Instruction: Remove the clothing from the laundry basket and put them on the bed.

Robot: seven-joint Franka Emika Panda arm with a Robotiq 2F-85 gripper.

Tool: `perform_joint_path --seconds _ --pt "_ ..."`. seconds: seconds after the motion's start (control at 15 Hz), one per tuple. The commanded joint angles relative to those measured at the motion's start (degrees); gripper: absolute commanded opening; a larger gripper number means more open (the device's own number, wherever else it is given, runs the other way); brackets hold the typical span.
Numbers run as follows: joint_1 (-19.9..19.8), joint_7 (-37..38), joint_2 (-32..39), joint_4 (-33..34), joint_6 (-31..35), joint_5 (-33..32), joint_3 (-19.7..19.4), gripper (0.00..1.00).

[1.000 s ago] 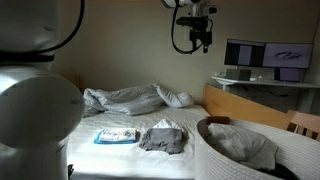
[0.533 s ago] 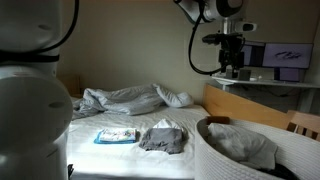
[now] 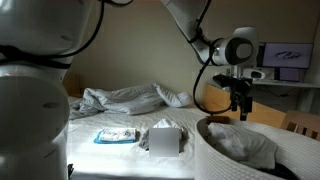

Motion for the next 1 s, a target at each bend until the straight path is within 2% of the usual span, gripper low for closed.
perform_joint_path --seconds 0.0,0.27,0.73,0.93 --pt "-0.28 1.85 3.19 0.42 -0.81 1.17 -0.06 1.00" --pt "-0.51 3.01 3.93 1.30 -3.94 1.11 -0.42 1.00" --pt "-2.01 3.14 1.77 2.57 -15.14 2.48 -1.32 1.00" --pt "-2.54 2.62 2.85 2.25 -15.31 2.60 -1.39 1.00"
